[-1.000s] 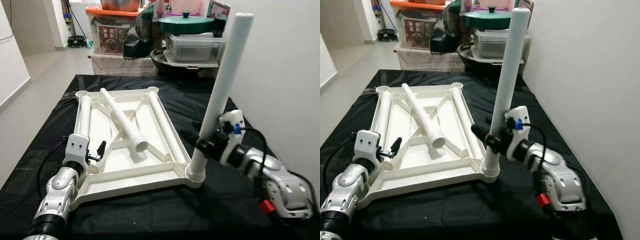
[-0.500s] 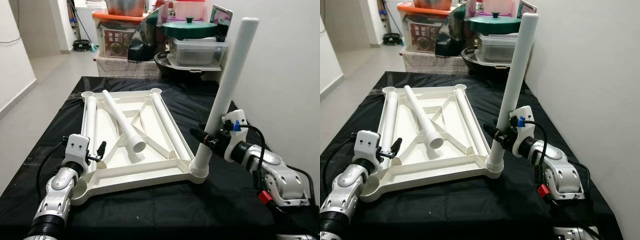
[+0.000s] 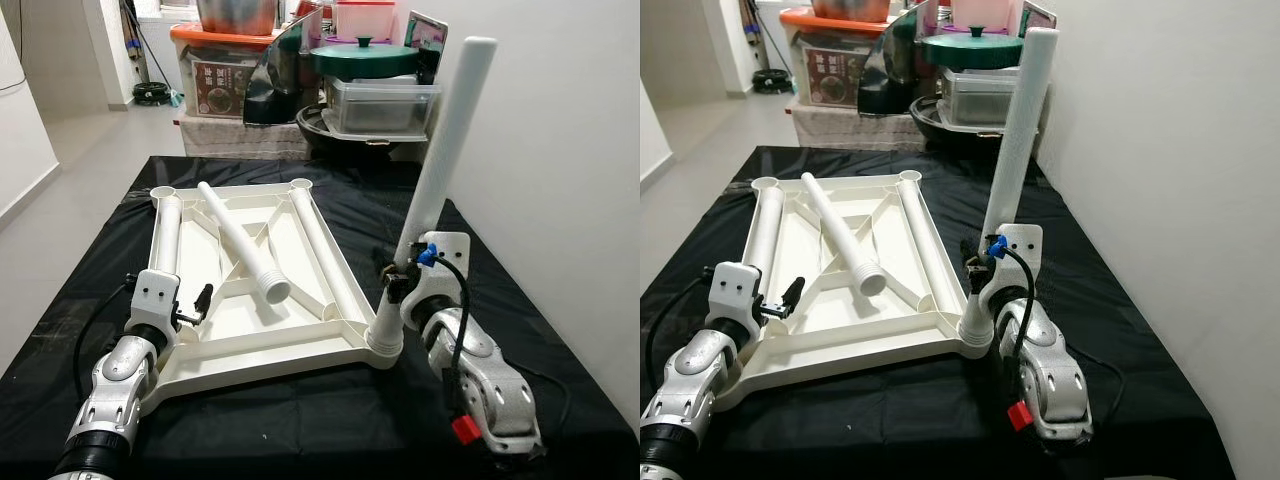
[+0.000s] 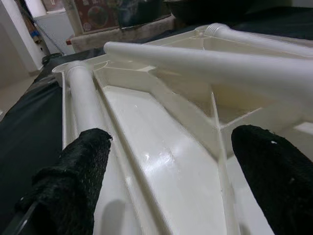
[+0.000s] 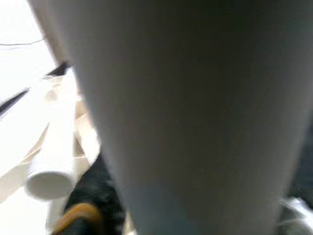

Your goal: Building children table

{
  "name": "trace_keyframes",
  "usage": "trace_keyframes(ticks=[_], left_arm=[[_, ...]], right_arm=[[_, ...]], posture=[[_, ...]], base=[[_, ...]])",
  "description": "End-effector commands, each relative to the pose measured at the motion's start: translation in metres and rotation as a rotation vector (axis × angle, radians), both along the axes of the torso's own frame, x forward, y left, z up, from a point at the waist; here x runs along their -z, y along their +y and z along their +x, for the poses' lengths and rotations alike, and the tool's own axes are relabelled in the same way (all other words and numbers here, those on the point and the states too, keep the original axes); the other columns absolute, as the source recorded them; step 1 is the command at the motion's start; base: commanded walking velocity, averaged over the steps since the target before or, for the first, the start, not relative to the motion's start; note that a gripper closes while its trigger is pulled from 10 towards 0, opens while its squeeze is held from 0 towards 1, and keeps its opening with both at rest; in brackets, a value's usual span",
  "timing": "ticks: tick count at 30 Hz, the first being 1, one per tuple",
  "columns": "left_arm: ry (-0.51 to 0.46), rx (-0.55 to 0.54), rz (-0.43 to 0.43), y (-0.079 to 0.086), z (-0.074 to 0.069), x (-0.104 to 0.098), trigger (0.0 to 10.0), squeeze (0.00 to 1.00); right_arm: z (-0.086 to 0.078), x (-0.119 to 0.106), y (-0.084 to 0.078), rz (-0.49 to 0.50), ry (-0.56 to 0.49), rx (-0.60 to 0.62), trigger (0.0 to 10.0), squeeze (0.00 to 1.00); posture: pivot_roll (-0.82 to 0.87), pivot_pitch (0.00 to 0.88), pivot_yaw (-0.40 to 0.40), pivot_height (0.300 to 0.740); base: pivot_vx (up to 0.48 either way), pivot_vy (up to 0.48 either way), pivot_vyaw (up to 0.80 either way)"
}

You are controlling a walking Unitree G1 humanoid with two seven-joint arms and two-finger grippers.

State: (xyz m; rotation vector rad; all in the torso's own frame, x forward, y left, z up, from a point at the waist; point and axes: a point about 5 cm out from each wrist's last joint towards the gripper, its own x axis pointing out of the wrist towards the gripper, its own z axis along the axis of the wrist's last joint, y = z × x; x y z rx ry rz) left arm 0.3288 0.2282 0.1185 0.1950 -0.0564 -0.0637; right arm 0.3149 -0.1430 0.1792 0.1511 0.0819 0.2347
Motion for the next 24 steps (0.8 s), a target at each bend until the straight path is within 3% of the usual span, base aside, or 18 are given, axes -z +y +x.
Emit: trace_keyframes(ticks=[1,2,3,4,7,9,13,14,16,17,20,24], left_arm=[[-0.002,0.006,-0.001,0.0,0.002,-0.002,10.0,0.0],[-0.002,0.006,-0.001,0.0,0.002,-0.002,10.0,0.0],[-0.003,0.005,-0.002,-0.001,0.002,-0.002,10.0,0.0],[-0.003,0.005,-0.002,-0.001,0.002,-0.002,10.0,0.0],[-0.003,0.008,-0.005,-0.002,0.001,-0.001,10.0,0.0],[-0.003,0.008,-0.006,-0.003,0.001,-0.001,10.0,0.0],[-0.005,0.004,-0.007,-0.001,0.001,-0.002,10.0,0.0],[-0.006,0.002,-0.007,-0.001,0.001,-0.002,10.0,0.0],[-0.007,0.002,-0.007,-0.001,0.001,-0.002,10.0,0.0],[-0.008,0.001,-0.007,-0.001,0.001,-0.002,10.0,0.0],[-0.01,-0.001,-0.007,0.0,0.001,-0.002,10.0,0.0],[-0.011,-0.003,-0.006,0.001,0.0,-0.002,10.0,0.0]], right_arm=[[0.004,-0.008,-0.006,0.013,-0.021,-0.071,10.0,0.0],[0.004,-0.008,-0.006,0.013,-0.021,-0.071,10.0,0.0],[0.002,-0.022,-0.015,-0.027,-0.074,-0.223,10.0,0.0],[0.002,-0.022,-0.015,-0.027,-0.074,-0.223,10.0,0.0],[-0.004,-0.031,-0.033,-0.125,-0.107,-0.425,10.0,0.0],[-0.004,-0.031,-0.046,-0.181,-0.103,-0.485,10.0,0.0],[-0.006,-0.022,-0.053,-0.211,-0.054,-0.577,10.0,0.0],[-0.004,-0.019,-0.055,-0.209,-0.042,-0.579,3.1,0.0],[-0.002,-0.016,-0.056,-0.206,-0.038,-0.574,3.1,0.0],[0.003,-0.014,-0.058,-0.2,-0.031,-0.535,0.0,0.0],[0.013,-0.01,-0.058,-0.184,-0.035,-0.419,0.0,0.0],[0.026,-0.008,-0.058,-0.083,-0.051,-0.056,0.0,0.0]], posture=[[0.04,0.0,-0.075,0.74],[0.04,0.0,-0.075,0.74],[0.04,0.0,-0.073,0.74],[0.04,0.0,-0.073,0.74],[0.04,0.0,-0.077,0.74],[0.04,0.0,-0.08,0.74],[0.05,0.0,-0.084,0.74],[0.05,0.0,-0.086,0.74],[0.05,0.0,-0.086,0.74],[0.05,0.0,-0.087,0.74],[0.05,0.0,-0.087,0.74],[0.05,0.0,-0.088,0.74]], base=[[0.0,0.0,0.0],[0.0,0.0,0.0],[0.0,0.0,0.0],[0.0,0.0,0.0],[0.0,0.0,0.0],[0.0,0.0,0.0],[0.0,0.0,0.0],[0.0,0.0,0.0],[0.0,0.0,0.0],[0.0,0.0,0.0],[0.0,0.0,0.0],[0.0,0.0,0.0]])
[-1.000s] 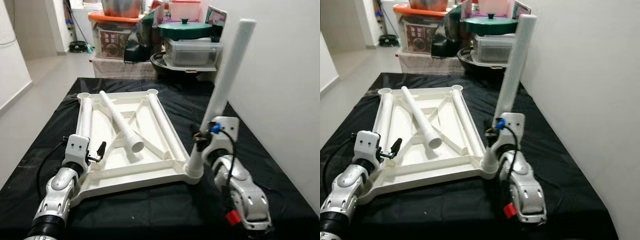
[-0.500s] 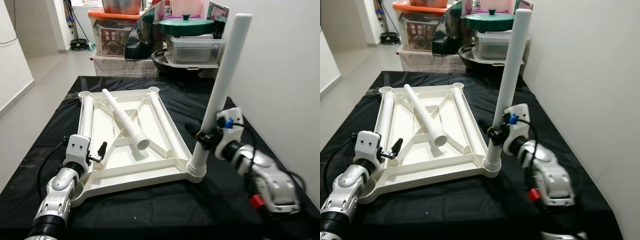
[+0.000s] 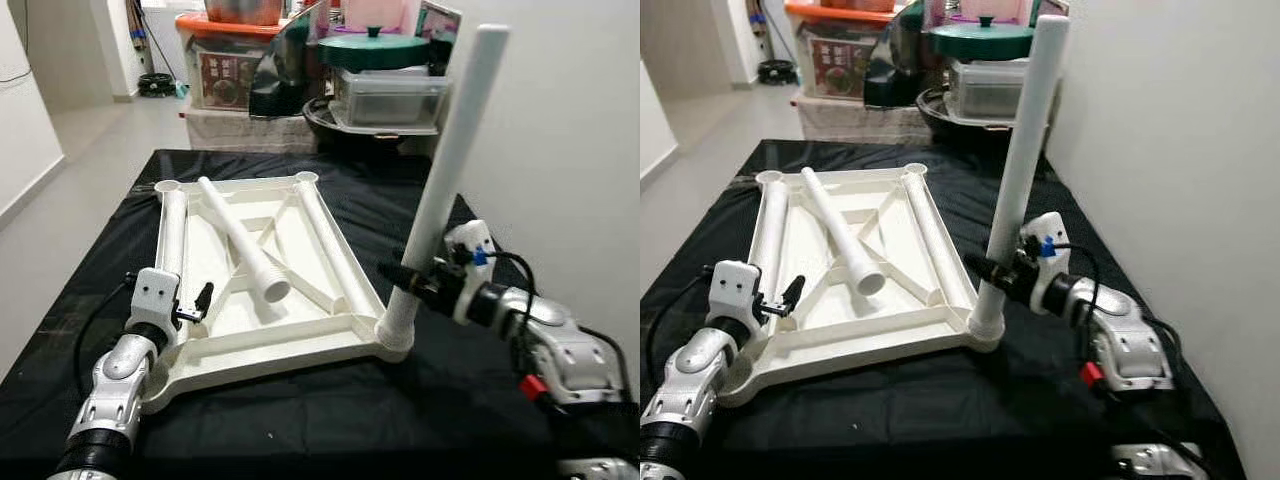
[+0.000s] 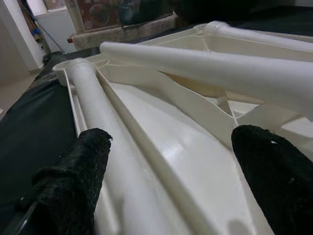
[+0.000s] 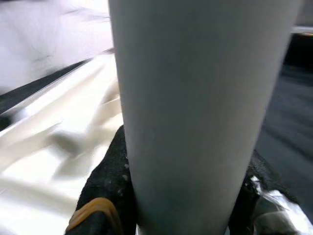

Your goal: Building children table

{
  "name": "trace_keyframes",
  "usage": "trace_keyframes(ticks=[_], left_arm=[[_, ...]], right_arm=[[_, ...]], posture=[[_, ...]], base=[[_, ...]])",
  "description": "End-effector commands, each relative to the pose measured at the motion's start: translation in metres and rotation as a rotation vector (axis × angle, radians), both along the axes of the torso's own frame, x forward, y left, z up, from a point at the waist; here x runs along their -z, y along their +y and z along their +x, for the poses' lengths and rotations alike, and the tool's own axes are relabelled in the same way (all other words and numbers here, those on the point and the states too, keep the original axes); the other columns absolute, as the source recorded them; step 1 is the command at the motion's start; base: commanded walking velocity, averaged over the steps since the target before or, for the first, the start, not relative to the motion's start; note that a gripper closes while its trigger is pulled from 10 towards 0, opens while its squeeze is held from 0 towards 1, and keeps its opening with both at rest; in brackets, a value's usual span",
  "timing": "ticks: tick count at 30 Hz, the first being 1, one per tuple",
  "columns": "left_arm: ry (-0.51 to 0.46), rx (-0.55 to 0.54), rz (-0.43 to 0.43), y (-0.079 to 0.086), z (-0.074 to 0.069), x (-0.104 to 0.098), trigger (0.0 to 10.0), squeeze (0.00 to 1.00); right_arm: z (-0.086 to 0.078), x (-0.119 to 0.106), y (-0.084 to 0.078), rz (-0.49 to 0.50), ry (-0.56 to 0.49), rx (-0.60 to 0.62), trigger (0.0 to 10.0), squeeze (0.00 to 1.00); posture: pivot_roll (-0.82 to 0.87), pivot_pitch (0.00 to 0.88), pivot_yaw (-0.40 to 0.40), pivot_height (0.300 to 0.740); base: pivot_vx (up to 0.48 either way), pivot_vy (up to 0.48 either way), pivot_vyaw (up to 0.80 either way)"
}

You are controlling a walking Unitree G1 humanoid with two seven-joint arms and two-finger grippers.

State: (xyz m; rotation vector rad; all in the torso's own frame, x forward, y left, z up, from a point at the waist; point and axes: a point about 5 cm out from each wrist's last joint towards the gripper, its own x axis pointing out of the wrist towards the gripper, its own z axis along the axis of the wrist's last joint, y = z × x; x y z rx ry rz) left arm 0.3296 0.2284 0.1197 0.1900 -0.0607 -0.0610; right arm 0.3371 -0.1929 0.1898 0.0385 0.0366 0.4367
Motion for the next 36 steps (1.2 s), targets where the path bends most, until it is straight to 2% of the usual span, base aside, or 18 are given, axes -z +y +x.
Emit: trace_keyframes(ticks=[1,4,6,7,9,10,11,12,15,16,19,20,24,28,29,30,34,36], left_arm=[[-0.007,-0.001,0.0,0.001,0.0,-0.001,10.0,0.0],[-0.008,-0.002,0.0,0.001,-0.001,-0.001,10.0,0.0],[-0.008,-0.001,0.0,0.001,-0.001,-0.001,10.0,0.0],[-0.008,-0.001,0.0,0.001,-0.001,-0.001,10.0,0.0],[-0.007,0.002,0.001,0.001,-0.001,-0.001,10.0,0.0],[-0.007,0.002,0.001,0.001,-0.001,-0.001,10.0,0.0],[-0.006,0.003,0.001,0.0,-0.001,-0.001,10.0,0.0],[-0.005,0.004,0.0,0.0,-0.001,-0.001,10.0,0.0],[-0.003,0.007,0.0,-0.001,0.0,0.0,10.0,0.0],[-0.003,0.01,-0.001,-0.003,0.001,0.0,10.0,0.0],[-0.004,0.015,-0.005,-0.004,0.002,-0.001,10.0,0.0],[-0.008,0.022,-0.012,-0.005,0.002,-0.001,10.0,0.0],[-0.009,0.031,-0.015,-0.006,0.001,0.0,10.0,0.0],[-0.008,0.034,-0.016,-0.007,0.0,0.0,10.0,0.0],[-0.008,0.034,-0.017,-0.007,0.0,0.001,10.0,0.0],[-0.006,0.033,-0.018,-0.007,-0.001,0.002,10.0,0.0],[-0.005,0.033,-0.018,-0.008,-0.002,0.003,10.0,0.0],[-0.004,0.032,-0.018,-0.007,-0.002,0.003,10.0,0.0]], right_arm=[[0.004,0.003,-0.008,0.048,0.012,0.223,0.0,0.0],[-0.006,0.003,0.003,0.124,-0.014,0.34,0.0,0.0],[-0.025,0.009,0.03,0.174,-0.015,0.349,0.0,0.0],[-0.025,0.009,0.03,0.174,-0.015,0.349,0.0,0.0],[-0.039,0.012,0.054,0.196,0.006,0.305,0.0,0.0],[-0.039,0.012,0.054,0.196,0.006,0.305,0.0,0.0],[-0.045,0.009,0.071,0.189,-0.019,0.19,10.0,0.0],[-0.049,0.006,0.082,0.185,-0.038,0.108,10.0,0.0],[-0.05,0.003,0.084,0.185,-0.066,0.052,10.0,0.0],[-0.047,0.0,0.082,0.178,-0.076,0.01,10.0,1.0],[-0.039,-0.006,0.069,0.125,-0.092,-0.047,10.0,1.0],[-0.033,-0.013,0.057,0.092,-0.095,-0.116,10.0,0.0],[-0.033,-0.016,0.036,0.001,-0.099,-0.252,10.0,0.0],[-0.034,-0.014,0.025,-0.058,-0.07,-0.324,10.0,0.0],[-0.033,-0.013,0.02,-0.079,-0.049,-0.355,4.7,0.0],[-0.03,-0.011,0.015,-0.084,-0.039,-0.364,0.0,0.0],[-0.023,-0.001,0.005,-0.133,-0.005,-0.326,0.0,0.0],[-0.011,0.012,0.002,-0.129,0.051,-0.123,0.0,0.0]], posture=[[0.05,0.0,-0.088,0.74],[0.05,0.0,-0.09,0.74],[0.05,0.0,-0.085,0.74],[0.05,0.0,-0.085,0.74],[0.05,0.0,-0.082,0.74],[0.05,0.0,-0.082,0.74],[0.04,0.0,-0.08,0.74],[0.04,0.0,-0.08,0.74],[0.03,0.0,-0.077,0.74],[0.03,0.0,-0.077,0.74],[0.03,0.0,-0.078,0.74],[0.03,0.0,-0.08,0.74],[0.04,0.0,-0.086,0.74],[0.04,0.0,-0.088,0.74],[0.04,0.0,-0.09,0.74],[0.04,0.0,-0.092,0.74],[0.05,0.0,-0.094,0.74],[0.05,0.0,-0.093,0.74]], base=[[0.0,0.0,0.0],[0.0,0.0,0.0],[0.0,0.0,0.0],[0.0,0.0,0.0],[0.0,0.0,0.0],[0.0,0.0,0.0],[0.0,0.0,0.0],[0.0,0.0,0.0],[0.0,0.0,0.0],[0.0,0.0,0.0],[0.0,0.0,0.0],[0.0,0.0,0.0],[0.0,0.0,0.0],[0.0,0.0,0.0],[0.0,0.0,0.0],[0.0,0.0,0.0],[0.0,0.0,0.0],[0.0,0.0,0.0]])
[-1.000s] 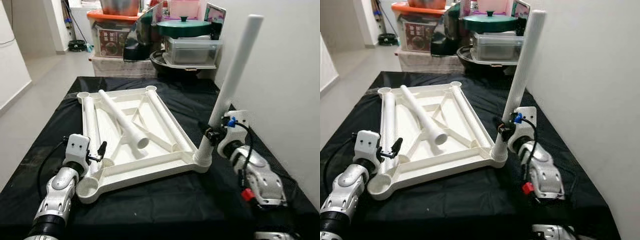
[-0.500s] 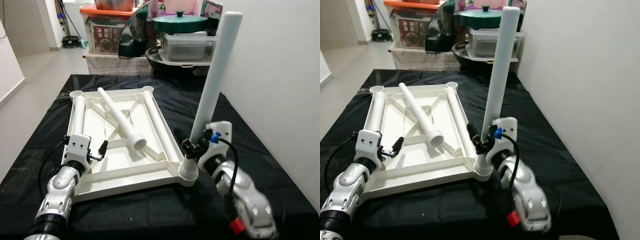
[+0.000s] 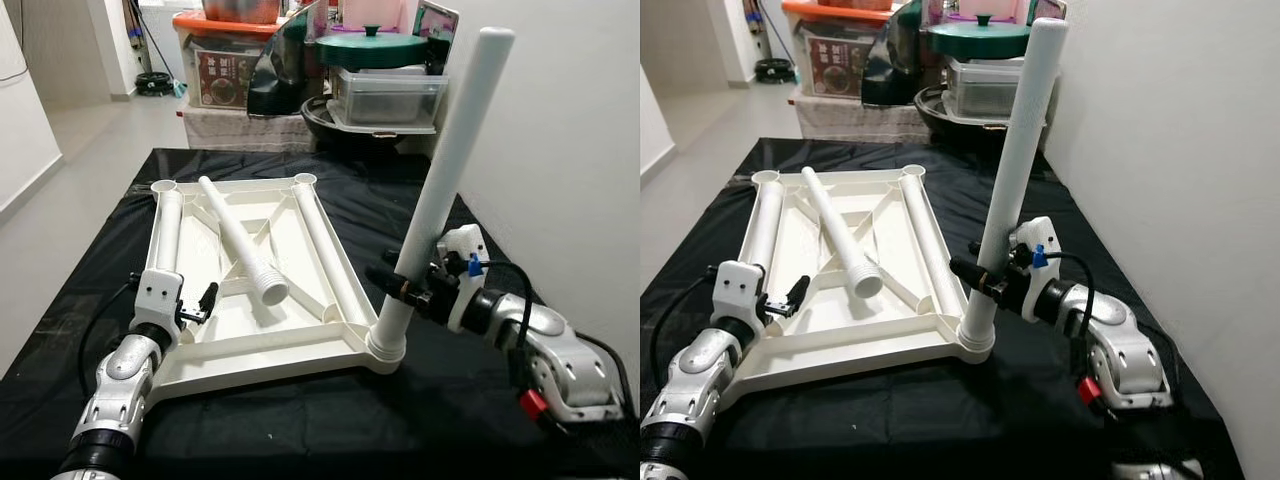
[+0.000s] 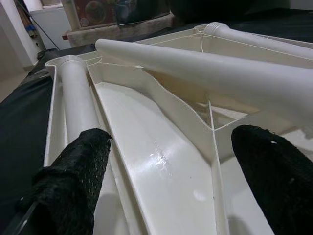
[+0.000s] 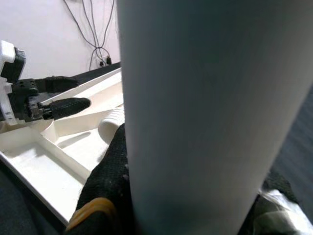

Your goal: Building children table

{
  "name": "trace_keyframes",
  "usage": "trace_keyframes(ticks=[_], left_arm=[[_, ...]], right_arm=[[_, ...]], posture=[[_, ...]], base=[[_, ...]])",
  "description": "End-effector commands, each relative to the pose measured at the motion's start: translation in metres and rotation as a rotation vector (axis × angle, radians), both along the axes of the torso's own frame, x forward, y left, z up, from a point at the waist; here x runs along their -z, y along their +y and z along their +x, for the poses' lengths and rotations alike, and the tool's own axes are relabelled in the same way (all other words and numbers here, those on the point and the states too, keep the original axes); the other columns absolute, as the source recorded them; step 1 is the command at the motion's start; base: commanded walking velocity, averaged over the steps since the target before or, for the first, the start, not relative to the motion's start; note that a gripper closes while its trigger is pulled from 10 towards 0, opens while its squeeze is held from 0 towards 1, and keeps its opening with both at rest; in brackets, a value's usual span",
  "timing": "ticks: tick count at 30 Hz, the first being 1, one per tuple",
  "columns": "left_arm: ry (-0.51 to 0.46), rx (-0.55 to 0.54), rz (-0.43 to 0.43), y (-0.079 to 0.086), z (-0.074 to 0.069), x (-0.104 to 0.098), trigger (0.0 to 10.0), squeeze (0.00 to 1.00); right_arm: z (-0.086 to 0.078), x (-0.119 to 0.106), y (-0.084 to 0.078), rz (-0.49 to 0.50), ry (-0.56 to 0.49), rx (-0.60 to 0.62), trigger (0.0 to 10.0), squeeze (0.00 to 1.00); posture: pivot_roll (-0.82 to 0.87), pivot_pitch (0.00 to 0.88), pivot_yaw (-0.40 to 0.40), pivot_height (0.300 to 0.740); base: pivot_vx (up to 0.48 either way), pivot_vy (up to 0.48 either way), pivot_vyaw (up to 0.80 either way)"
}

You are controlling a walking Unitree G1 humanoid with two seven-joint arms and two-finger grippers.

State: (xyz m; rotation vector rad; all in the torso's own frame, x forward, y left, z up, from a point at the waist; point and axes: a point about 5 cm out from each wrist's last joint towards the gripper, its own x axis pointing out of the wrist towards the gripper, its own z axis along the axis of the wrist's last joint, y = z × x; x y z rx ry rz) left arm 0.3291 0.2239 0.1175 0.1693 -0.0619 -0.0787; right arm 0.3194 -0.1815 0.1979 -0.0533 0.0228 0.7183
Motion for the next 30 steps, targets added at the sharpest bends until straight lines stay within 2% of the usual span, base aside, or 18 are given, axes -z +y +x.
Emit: trace_keyframes(ticks=[1,2,3,4,5,6,10,12,13,14,15,19,21,22,24,25,27,30], left_arm=[[-0.005,0.013,0.003,-0.002,-0.002,0.0,10.0,0.0],[-0.005,0.013,0.003,-0.002,-0.002,0.0,10.0,0.0],[-0.005,0.013,0.003,-0.002,-0.002,0.0,10.0,0.0],[-0.001,0.019,0.005,-0.003,-0.001,0.001,10.0,0.0],[-0.001,0.019,0.005,-0.003,-0.001,0.001,10.0,0.0],[0.001,0.025,0.005,-0.005,-0.001,0.001,10.0,0.0],[0.001,0.031,0.006,-0.007,0.0,0.001,10.0,0.0],[0.0,0.033,0.005,-0.007,0.0,0.0,10.0,0.0],[-0.001,0.034,0.007,-0.007,0.001,0.0,10.0,0.0],[-0.001,0.034,0.007,-0.007,0.001,0.0,10.0,0.0],[-0.001,0.034,0.01,-0.006,0.001,-0.001,10.0,0.0],[0.001,0.03,0.009,-0.004,0.0,0.0,10.0,0.0],[0.001,0.03,0.009,-0.004,0.0,0.0,10.0,0.0],[0.001,0.03,0.008,-0.004,0.0,0.0,10.0,0.0],[0.001,0.029,0.007,-0.004,0.0,0.0,10.0,0.0],[0.001,0.028,0.007,-0.004,0.0,0.0,10.0,0.0],[0.001,0.027,0.006,-0.004,0.0,0.0,10.0,0.0],[0.003,0.025,0.008,-0.002,0.0,0.0,10.0,0.0]], right_arm=[[0.011,0.026,-0.01,-0.045,0.099,0.254,0.0,0.0],[0.015,0.035,-0.011,-0.035,0.119,0.392,0.0,0.0],[0.015,0.035,-0.011,-0.035,0.119,0.392,0.0,0.0],[0.015,0.051,-0.011,-0.033,0.151,0.602,0.0,0.0],[0.015,0.051,-0.011,-0.033,0.151,0.602,0.0,0.0],[0.011,0.061,-0.009,-0.009,0.179,0.705,0.0,0.0],[0.006,0.067,-0.003,0.013,0.205,0.755,0.0,0.0],[0.001,0.07,0.007,0.025,0.207,0.779,0.0,0.0],[-0.003,0.071,0.024,0.047,0.237,0.73,0.0,0.0],[-0.003,0.071,0.024,0.047,0.237,0.73,0.0,0.0],[-0.006,0.069,0.046,0.059,0.244,0.626,10.0,0.0],[-0.003,0.058,0.053,0.056,0.158,0.51,10.0,0.0],[-0.002,0.055,0.048,0.056,0.132,0.542,10.0,0.0],[0.0,0.052,0.042,0.07,0.121,0.547,10.0,1.0],[0.002,0.049,0.037,0.086,0.118,0.554,10.0,1.0],[0.003,0.041,0.038,0.132,0.117,0.455,10.0,0.0],[0.002,0.031,0.04,0.184,0.11,0.335,10.0,0.0],[-0.027,0.008,0.048,0.164,0.056,-0.142,10.0,0.0]], posture=[[0.05,0.0,-0.093,0.74],[0.04,0.0,-0.087,0.74],[0.04,0.0,-0.087,0.74],[0.04,0.0,-0.079,0.74],[0.04,0.0,-0.079,0.74],[0.04,0.0,-0.079,0.74],[0.04,0.0,-0.079,0.74],[0.04,0.0,-0.076,0.74],[0.04,0.0,-0.073,0.74],[0.04,0.0,-0.073,0.74],[0.04,0.0,-0.073,0.74],[0.04,0.0,-0.077,0.74],[0.04,0.0,-0.077,0.74],[0.04,0.0,-0.078,0.74],[0.04,0.0,-0.079,0.74],[0.04,0.0,-0.079,0.74],[0.04,0.0,-0.079,0.74],[0.03,0.0,-0.077,0.74]], base=[[0.0,0.0,0.0],[0.0,0.0,0.0],[0.0,0.0,0.0],[0.0,0.0,0.0],[0.0,0.0,0.0],[0.0,0.0,0.0],[0.0,0.0,0.0],[0.0,0.0,0.0],[0.0,0.0,0.0],[0.0,0.0,0.0],[0.0,0.0,0.0],[0.0,0.0,0.0],[0.0,0.0,0.0],[0.0,0.0,0.0],[0.0,0.0,0.0],[0.0,0.0,0.0],[0.0,0.0,0.0],[0.0,0.0,0.0]])
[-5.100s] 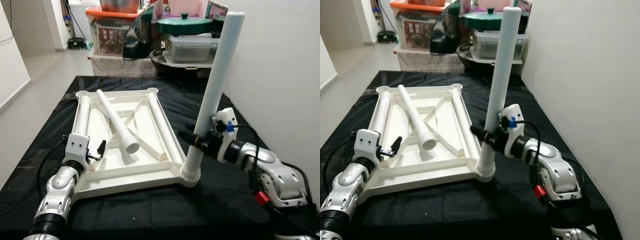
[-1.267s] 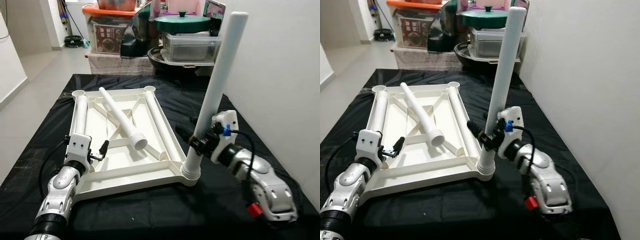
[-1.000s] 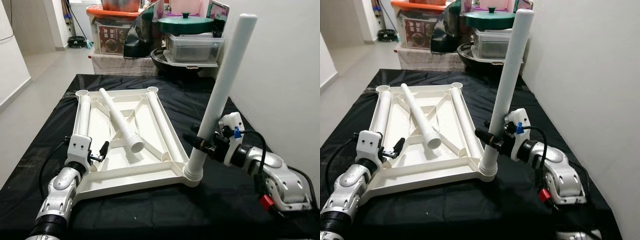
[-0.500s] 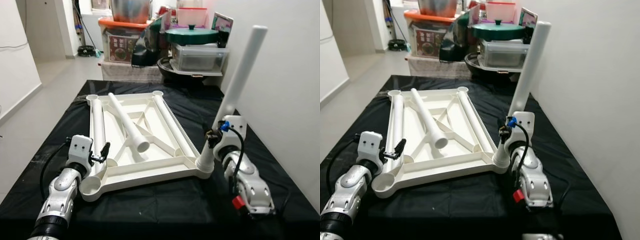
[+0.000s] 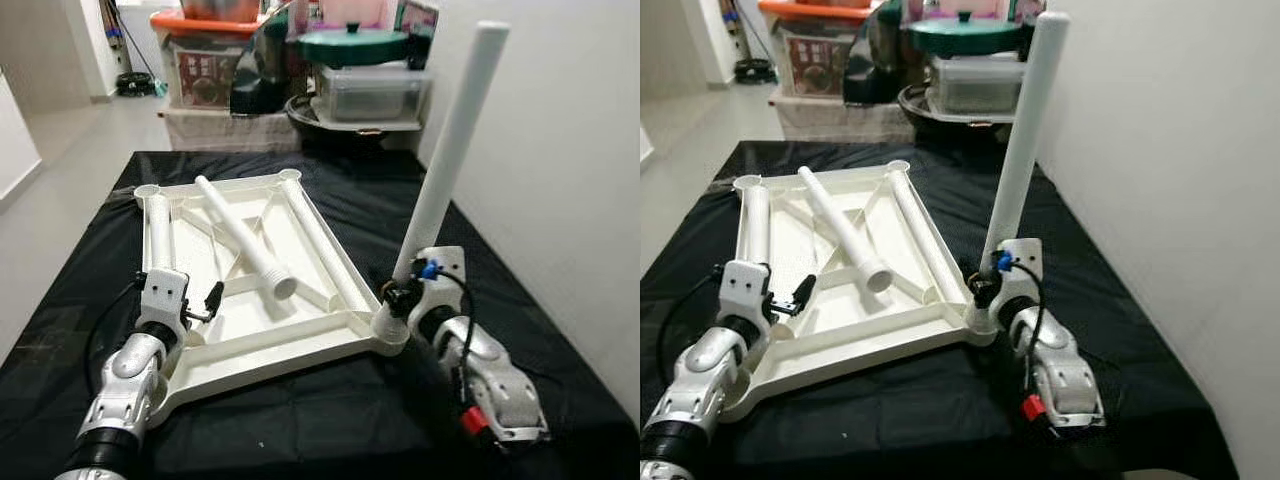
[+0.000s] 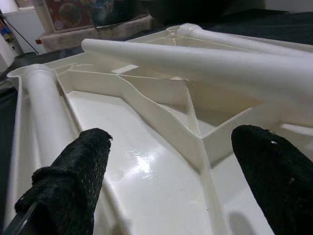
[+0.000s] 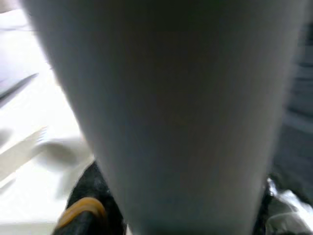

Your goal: Building children table

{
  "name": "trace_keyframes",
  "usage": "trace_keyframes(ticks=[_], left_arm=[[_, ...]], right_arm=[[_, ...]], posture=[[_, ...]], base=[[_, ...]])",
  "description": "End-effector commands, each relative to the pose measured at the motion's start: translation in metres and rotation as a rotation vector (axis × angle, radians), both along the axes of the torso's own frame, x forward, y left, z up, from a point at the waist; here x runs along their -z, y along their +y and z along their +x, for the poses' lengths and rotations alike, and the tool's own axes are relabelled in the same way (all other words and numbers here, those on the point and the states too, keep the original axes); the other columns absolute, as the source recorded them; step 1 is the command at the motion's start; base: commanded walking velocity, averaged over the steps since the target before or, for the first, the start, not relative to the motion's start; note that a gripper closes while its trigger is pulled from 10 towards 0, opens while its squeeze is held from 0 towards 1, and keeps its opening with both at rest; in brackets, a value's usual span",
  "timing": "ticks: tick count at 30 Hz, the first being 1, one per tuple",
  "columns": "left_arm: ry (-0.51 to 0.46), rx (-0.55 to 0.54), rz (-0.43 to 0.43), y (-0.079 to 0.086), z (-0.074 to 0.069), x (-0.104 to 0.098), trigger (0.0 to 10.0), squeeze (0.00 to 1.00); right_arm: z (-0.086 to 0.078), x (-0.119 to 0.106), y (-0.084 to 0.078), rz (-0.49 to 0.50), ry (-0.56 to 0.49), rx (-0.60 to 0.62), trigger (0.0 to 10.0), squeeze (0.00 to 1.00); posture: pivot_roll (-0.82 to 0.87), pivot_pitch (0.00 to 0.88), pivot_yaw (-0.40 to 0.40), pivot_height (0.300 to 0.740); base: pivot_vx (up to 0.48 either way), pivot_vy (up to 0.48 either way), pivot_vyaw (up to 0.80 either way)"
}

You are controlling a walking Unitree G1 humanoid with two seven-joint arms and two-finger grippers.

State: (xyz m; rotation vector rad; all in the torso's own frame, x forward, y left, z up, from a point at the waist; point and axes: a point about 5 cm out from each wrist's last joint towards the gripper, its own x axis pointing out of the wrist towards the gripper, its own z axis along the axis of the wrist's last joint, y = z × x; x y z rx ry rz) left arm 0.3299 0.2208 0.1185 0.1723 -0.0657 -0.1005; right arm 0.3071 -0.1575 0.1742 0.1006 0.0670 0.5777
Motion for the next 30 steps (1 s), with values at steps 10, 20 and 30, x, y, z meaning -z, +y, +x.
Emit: trace_keyframes(ticks=[10,20,30], left_arm=[[0.0,0.005,0.003,-0.002,0.0,0.0,10.0,0.0],[0.0,-0.002,0.009,0.002,-0.001,0.0,10.0,0.0],[0.001,0.003,0.012,0.001,0.001,-0.001,10.0,0.0]], right_arm=[[-0.024,-0.001,0.024,-0.089,-0.032,-0.444,0.0,0.0],[0.024,0.028,-0.026,-0.04,0.15,0.585,0.0,0.0],[0.001,0.011,0.036,0.109,0.041,0.28,10.0,1.0]], posture=[[0.05,0.0,-0.081,0.74],[0.05,0.0,-0.08,0.74],[0.05,0.0,-0.072,0.74]], base=[[0.0,0.0,0.0],[0.0,0.0,0.0],[0.0,0.0,0.0]])
